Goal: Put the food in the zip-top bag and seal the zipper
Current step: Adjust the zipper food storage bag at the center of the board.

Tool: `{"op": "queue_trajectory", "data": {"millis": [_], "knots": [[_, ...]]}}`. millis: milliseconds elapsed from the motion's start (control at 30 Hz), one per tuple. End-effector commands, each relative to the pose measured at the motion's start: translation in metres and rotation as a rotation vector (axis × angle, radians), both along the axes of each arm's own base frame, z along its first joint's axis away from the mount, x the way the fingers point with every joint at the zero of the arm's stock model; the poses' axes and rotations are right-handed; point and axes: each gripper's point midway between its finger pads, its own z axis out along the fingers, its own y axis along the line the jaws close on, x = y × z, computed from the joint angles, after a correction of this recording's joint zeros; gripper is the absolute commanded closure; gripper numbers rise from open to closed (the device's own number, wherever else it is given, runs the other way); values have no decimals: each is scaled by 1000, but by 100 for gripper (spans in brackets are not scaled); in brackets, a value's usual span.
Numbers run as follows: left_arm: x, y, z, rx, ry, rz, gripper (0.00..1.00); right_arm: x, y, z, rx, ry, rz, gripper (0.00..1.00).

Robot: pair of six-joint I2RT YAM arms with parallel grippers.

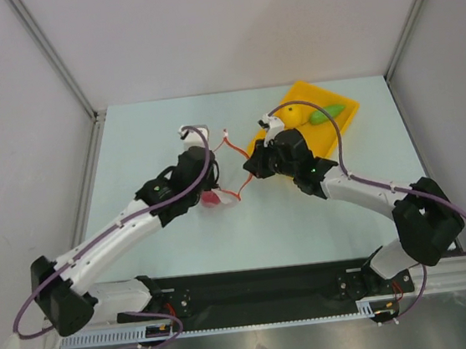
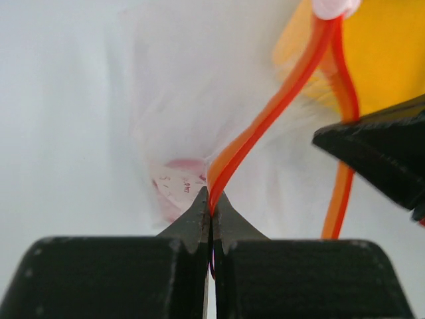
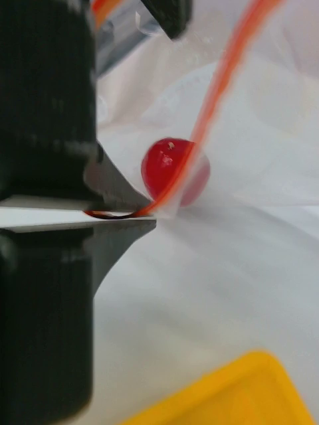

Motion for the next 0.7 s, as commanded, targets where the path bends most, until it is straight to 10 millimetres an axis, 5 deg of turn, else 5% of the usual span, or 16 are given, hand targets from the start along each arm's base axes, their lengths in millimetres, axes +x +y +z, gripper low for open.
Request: {"op": "queue_trajectory", "data": {"millis": [0, 100, 200, 500, 667], "knots": [[10, -7, -15, 60, 29, 1, 100, 14, -13, -27, 20, 96, -53, 83], [16, -20, -29, 64, 49, -23, 100, 21, -19, -47, -36, 130, -86, 59], [21, -32, -38, 51, 53, -57, 100, 21, -24, -46, -49, 113, -103, 35], [32, -37, -55, 39, 51, -79, 100, 8, -59, 10, -23, -81, -165, 3], [30, -47, -55, -33, 45, -114, 100, 19, -106, 31, 19, -178, -356, 1]]}}
